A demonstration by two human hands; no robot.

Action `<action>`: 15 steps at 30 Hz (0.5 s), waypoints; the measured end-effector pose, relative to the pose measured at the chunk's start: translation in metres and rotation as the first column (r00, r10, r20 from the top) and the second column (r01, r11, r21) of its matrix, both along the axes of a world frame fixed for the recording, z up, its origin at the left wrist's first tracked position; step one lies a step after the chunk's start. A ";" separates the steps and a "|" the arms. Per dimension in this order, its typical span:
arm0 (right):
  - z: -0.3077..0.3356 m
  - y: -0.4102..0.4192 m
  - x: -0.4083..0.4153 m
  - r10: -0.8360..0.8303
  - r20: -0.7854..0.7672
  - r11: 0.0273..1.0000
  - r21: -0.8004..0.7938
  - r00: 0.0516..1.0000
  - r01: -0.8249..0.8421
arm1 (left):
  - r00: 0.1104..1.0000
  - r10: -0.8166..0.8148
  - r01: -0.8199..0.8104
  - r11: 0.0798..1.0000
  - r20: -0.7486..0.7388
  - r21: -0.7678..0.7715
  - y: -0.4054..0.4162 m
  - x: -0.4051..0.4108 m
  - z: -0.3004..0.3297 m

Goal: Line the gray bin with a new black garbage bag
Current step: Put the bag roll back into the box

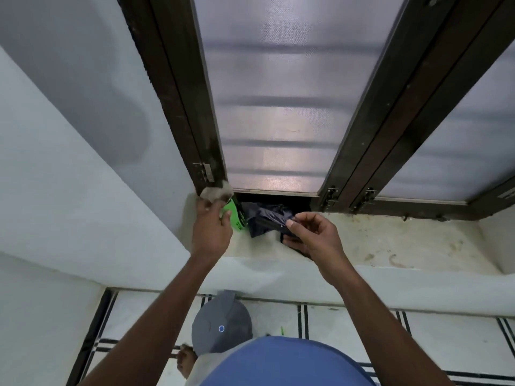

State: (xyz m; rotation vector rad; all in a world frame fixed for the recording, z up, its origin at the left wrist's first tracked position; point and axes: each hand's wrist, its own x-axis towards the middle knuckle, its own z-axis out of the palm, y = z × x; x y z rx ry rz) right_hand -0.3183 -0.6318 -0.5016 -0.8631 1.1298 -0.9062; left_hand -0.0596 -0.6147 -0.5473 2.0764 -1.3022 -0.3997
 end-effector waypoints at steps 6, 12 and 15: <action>0.018 -0.017 0.056 0.123 -0.056 0.973 -0.192 0.991 -0.131 | 0.926 -0.194 0.165 0.980 0.324 0.115 0.022 0.007 0.014; 0.004 -0.031 0.082 0.063 -0.529 0.879 -0.372 0.846 -0.297 | 0.911 -0.224 0.183 0.972 0.348 0.146 0.042 0.003 0.004; 0.010 -0.035 0.085 0.091 -0.639 0.819 -0.388 0.764 -0.422 | 0.941 -0.180 0.167 0.984 0.286 0.069 0.045 0.002 -0.001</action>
